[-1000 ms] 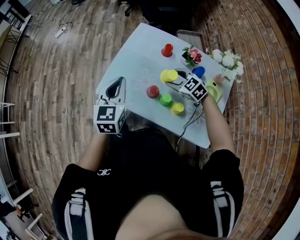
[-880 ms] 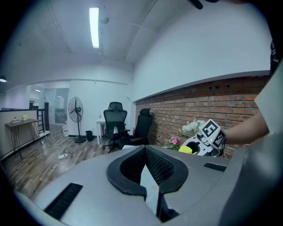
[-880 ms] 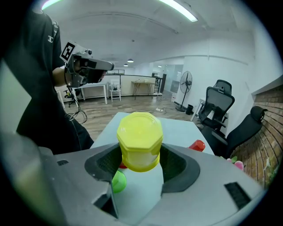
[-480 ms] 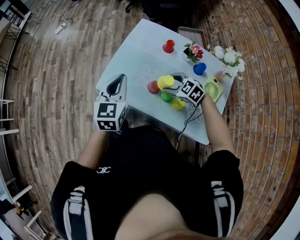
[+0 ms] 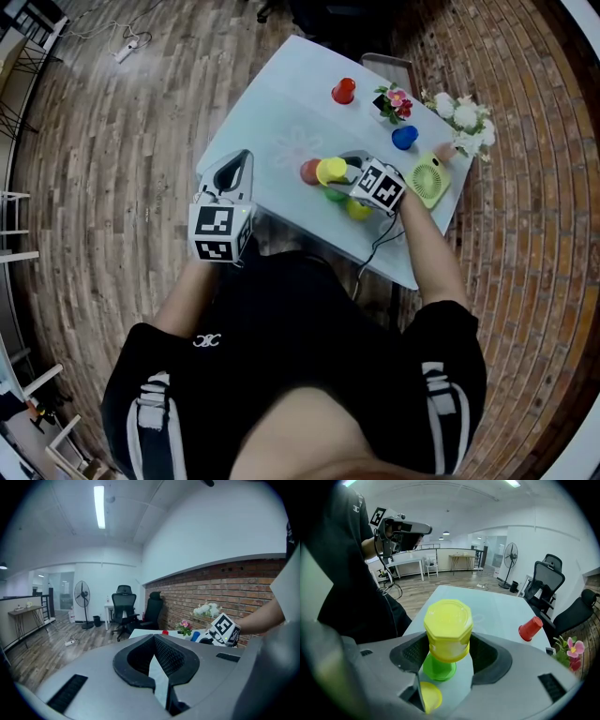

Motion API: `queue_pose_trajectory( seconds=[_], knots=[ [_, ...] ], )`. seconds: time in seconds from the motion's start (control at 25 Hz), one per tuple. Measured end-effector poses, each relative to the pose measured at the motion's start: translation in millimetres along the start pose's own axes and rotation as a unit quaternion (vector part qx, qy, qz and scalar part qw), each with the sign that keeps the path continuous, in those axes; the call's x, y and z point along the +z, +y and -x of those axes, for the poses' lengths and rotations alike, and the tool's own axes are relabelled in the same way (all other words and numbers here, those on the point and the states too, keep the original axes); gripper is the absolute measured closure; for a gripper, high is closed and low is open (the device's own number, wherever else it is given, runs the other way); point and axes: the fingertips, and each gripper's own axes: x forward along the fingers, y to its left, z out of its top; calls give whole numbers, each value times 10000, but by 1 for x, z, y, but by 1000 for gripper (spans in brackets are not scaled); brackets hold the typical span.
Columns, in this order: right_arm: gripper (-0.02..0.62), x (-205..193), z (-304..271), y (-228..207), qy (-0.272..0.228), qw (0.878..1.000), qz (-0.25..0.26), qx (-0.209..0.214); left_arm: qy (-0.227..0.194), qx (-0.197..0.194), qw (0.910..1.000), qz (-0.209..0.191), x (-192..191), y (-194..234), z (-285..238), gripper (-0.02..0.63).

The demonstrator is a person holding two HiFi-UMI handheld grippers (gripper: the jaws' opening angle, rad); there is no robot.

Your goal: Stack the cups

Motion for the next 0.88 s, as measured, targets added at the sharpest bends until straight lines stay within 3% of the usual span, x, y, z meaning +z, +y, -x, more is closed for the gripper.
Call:
queue_pose_trajectory(
  seconds=[0.44,0.48,0.64,0.88],
  knots=[
    [327,-6,-9,1,11,9998,-173,34,55,-8,10000,-12,-4,4,0,603],
    [300,-7,-10,1,13,9998,-213,54,55,-11,10000,-5,-3,4,0,603],
    [190,3,0,-4,-461,9957,-799,52,76,-66,9999,-33,-3,3,-2,603],
    [178,34,42,-11,-1186,9870,-1069,-164,77,-231,9997,-80,1,1,-12,603]
  ],
)
